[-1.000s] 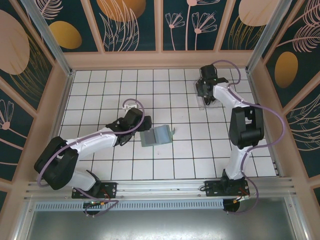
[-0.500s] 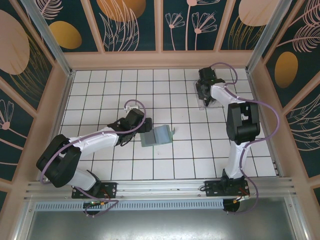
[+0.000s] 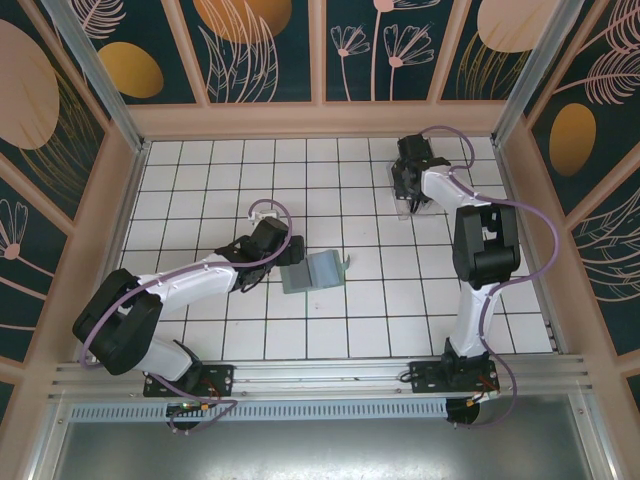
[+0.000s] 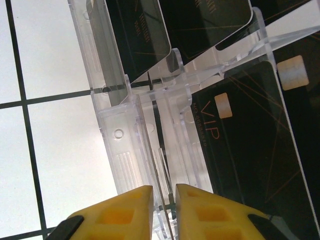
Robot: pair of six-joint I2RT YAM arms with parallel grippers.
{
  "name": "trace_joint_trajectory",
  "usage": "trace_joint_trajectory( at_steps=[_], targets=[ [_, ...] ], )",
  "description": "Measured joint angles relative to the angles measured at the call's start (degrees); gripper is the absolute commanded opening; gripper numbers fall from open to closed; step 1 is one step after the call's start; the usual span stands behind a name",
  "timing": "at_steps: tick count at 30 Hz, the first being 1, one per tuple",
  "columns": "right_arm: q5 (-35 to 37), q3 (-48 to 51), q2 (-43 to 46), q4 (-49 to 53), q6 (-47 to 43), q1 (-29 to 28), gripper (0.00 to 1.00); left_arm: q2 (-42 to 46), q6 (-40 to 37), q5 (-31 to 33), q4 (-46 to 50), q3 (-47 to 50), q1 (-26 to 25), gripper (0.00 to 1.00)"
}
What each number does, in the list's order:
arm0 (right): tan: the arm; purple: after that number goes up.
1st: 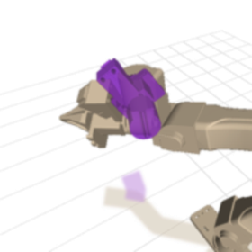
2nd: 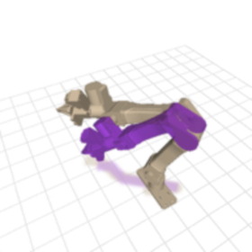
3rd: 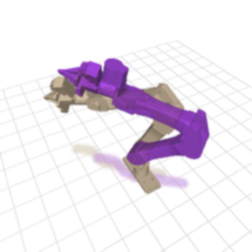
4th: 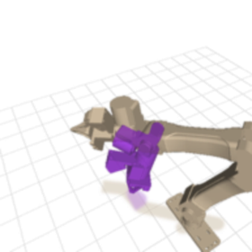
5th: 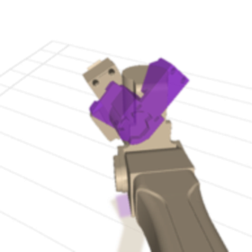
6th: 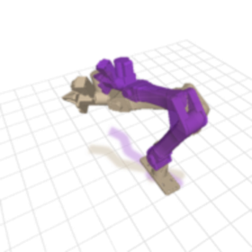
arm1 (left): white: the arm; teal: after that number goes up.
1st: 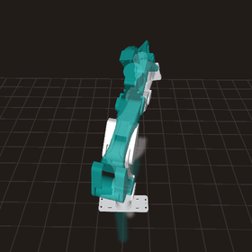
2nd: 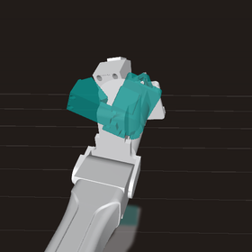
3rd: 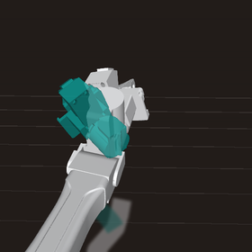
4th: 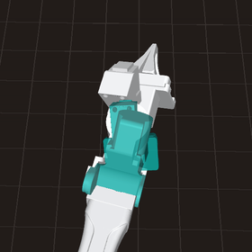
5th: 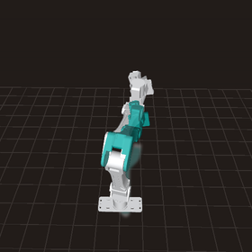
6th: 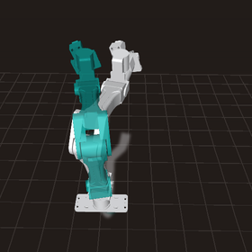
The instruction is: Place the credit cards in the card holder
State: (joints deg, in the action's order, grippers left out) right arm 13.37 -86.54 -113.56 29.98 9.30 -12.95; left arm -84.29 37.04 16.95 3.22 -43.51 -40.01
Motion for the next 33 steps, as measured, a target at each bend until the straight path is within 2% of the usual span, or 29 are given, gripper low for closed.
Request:
trace_joint_trajectory(
  at_steps=[6,11,26,33],
  targets=[
    [-1.2,0.0,0.0,-0.2,0.0,0.8,0.1,0.0,0.0,0.0,0.0,0.0,0.0,0.99],
    [-2.1,-0.5,0.0,-0.2,-0.3,0.9,0.0,0.0,0.0,0.0,0.0,0.0,0.0,0.98],
    [-3.8,-3.4,2.9,0.9,-0.4,0.4,0.0,0.2,-0.6,0.0,0.3,0.0,0.0,0.99],
    [-5.0,-2.7,11.1,-0.3,1.5,-6.5,0.0,2.1,-0.9,0.0,1.4,0.2,0.0,0.99]
  ],
)
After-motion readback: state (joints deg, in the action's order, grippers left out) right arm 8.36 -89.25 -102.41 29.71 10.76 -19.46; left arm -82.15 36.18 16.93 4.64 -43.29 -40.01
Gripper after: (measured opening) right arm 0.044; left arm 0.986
